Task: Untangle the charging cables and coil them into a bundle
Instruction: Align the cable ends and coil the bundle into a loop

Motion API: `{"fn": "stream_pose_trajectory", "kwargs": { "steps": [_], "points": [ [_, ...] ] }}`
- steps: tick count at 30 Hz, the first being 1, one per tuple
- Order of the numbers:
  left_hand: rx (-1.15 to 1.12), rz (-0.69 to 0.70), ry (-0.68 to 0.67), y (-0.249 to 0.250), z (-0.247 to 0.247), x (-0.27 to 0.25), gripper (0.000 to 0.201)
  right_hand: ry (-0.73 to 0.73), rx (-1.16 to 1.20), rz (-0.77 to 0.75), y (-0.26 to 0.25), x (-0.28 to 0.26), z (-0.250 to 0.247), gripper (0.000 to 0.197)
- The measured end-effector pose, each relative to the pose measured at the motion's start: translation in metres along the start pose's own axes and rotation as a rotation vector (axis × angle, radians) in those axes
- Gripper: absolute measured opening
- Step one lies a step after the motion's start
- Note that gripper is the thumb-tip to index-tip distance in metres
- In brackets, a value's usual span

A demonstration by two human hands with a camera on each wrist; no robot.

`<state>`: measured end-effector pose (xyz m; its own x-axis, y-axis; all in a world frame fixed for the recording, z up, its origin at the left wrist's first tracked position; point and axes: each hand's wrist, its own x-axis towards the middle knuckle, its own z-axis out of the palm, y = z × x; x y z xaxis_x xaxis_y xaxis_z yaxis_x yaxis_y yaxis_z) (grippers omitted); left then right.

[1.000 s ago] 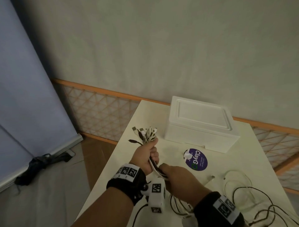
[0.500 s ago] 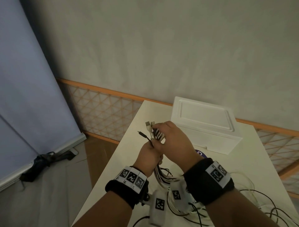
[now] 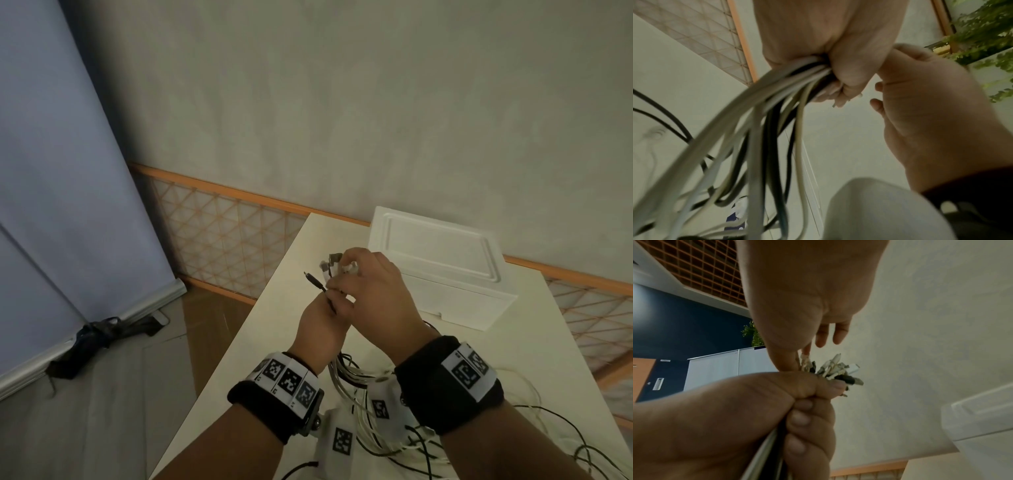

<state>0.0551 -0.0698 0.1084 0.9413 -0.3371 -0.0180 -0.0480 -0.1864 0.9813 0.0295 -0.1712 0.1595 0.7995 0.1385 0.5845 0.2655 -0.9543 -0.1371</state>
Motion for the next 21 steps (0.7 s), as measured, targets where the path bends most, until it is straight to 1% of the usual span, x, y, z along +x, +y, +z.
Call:
{"fn": "stream_pose_trajectory", "kwargs": {
  "steps": [2,4,6,7,8,9,10,12,13,14,15,17,18,19,21],
  "points": [
    [-0.051,-0.018,0.015,0.0,0.001,0.001,0.018,-0.052,0.003,0.084,0.0,0.001,-0.002,0.016],
    [0.008,0.011,0.031,-0.001,0.002,0.001,0.021,-0.101,-0.011,0.129,-0.003,0.003,-0.003,0.016],
    [0.056,0.045,0.038,-0.001,-0.001,-0.002,0.029,-0.166,-0.069,0.164,-0.009,0.005,-0.002,0.016],
    [0.066,0.056,0.041,-0.002,-0.001,-0.002,0.029,-0.193,-0.093,0.169,-0.011,0.006,-0.003,0.016],
    [0.054,0.063,0.036,-0.005,-0.001,-0.002,0.023,-0.207,-0.096,0.156,-0.012,0.007,-0.004,0.016],
    [0.022,0.056,0.023,-0.007,-0.001,-0.001,0.014,-0.229,-0.075,0.136,-0.011,0.007,-0.006,0.015],
    [-0.005,0.06,0.023,-0.01,-0.002,0.0,0.014,-0.273,-0.034,0.132,-0.008,0.008,-0.008,0.014],
    [0.021,0.061,0.029,-0.014,-0.003,0.001,0.022,-0.392,0.051,0.156,0.001,0.01,-0.012,0.009],
    [0.035,0.068,0.036,-0.014,-0.003,0.0,0.024,-0.418,0.091,0.172,0.005,0.012,-0.012,0.006],
    [0.03,0.078,0.039,-0.012,-0.003,-0.001,0.027,-0.404,0.155,0.195,0.008,0.014,-0.011,0.003],
    [0.017,0.087,0.04,-0.011,-0.003,-0.002,0.03,-0.354,0.251,0.237,0.011,0.018,-0.011,0.003],
    [0.026,0.097,0.037,-0.011,0.0,-0.003,0.031,-0.235,0.441,0.318,0.013,0.025,-0.011,0.012],
    [0.025,0.089,0.033,-0.011,0.001,-0.004,0.029,-0.225,0.49,0.315,0.012,0.027,-0.013,0.013],
    [0.013,0.073,0.031,-0.012,0.003,-0.004,0.028,-0.262,0.495,0.28,0.01,0.029,-0.017,0.011],
    [-0.018,0.057,0.03,-0.014,0.004,-0.002,0.027,-0.405,0.364,0.165,0.007,0.028,-0.022,0.011]
  ]
}}
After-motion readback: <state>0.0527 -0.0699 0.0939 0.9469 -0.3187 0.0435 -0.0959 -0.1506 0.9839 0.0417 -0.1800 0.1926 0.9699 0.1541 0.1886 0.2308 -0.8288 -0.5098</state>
